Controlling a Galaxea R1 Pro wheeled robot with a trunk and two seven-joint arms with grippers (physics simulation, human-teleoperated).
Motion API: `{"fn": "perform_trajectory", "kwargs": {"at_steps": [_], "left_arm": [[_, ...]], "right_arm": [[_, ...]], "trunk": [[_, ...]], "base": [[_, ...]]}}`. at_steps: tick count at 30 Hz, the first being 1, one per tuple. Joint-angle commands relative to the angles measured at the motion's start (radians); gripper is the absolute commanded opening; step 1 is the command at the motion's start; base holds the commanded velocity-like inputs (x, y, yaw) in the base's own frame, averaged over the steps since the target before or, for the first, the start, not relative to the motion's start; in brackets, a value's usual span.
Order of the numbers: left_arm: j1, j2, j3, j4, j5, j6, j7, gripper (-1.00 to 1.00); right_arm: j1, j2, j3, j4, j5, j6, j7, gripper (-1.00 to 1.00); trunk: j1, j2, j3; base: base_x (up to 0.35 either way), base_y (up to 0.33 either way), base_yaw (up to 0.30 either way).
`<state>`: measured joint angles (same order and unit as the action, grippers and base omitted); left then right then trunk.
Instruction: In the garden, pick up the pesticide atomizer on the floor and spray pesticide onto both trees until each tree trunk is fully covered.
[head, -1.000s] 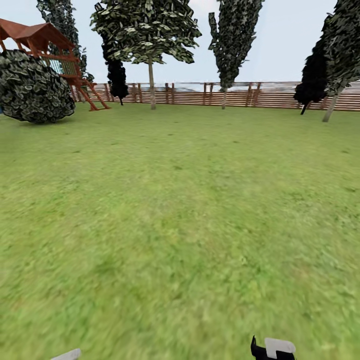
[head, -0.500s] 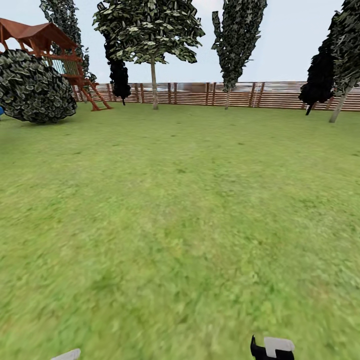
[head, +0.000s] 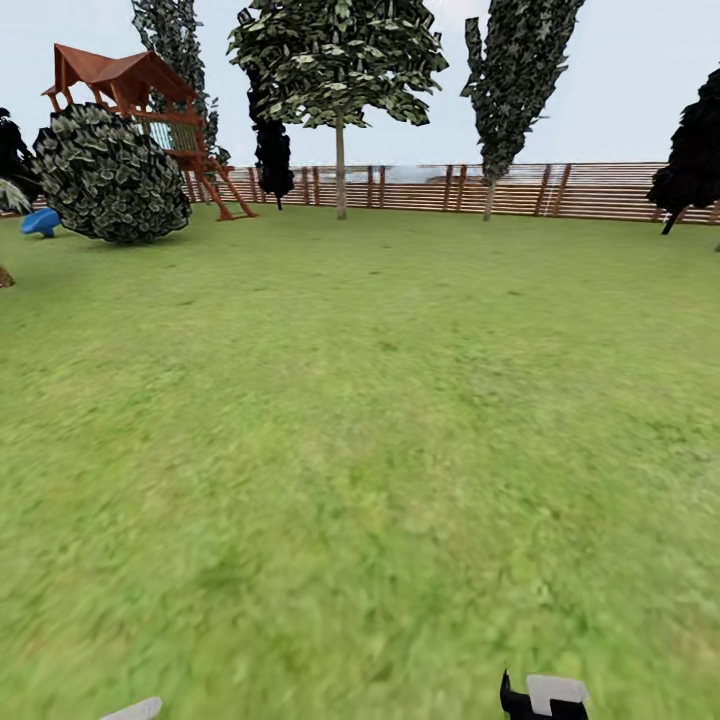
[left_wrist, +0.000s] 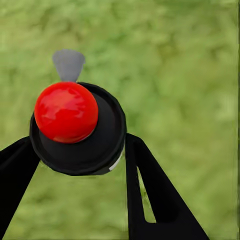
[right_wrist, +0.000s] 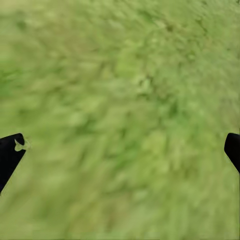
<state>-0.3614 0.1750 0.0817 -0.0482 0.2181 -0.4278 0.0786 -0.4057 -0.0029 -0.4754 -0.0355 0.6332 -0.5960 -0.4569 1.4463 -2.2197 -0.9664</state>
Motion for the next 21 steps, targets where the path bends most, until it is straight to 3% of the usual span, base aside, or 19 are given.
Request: {"fn": "perform_trajectory", "kwargs": {"at_steps": [1, 13, 21], "left_arm": [[-0.001, 0.001, 0.007, 0.001, -0.003, -0.003, 0.000, -1.00], [-0.001, 0.002, 0.007, 0.001, -0.003, -0.003, 0.000, -1.00], [-0.001, 0.003, 0.007, 0.001, -0.003, -0.003, 0.000, -1.00]], "right_arm": [[-0.001, 0.000, -0.007, 0.002, 0.011, -0.002, -0.005, 1.00], [-0.001, 0.000, -0.006, 0.002, 0.011, -0.002, -0.005, 1.00], [-0.001, 0.000, -0.007, 0.002, 0.010, -0.002, -0.005, 1.00]], "trunk": [[0.000, 0.000, -0.001], [0.000, 0.000, -0.001], [0.000, 0.000, -0.001]], "base": [[0.323, -0.064, 0.026], [0.339, -0.004, 0.005], [0.340, 0.000, 0.113]]}}
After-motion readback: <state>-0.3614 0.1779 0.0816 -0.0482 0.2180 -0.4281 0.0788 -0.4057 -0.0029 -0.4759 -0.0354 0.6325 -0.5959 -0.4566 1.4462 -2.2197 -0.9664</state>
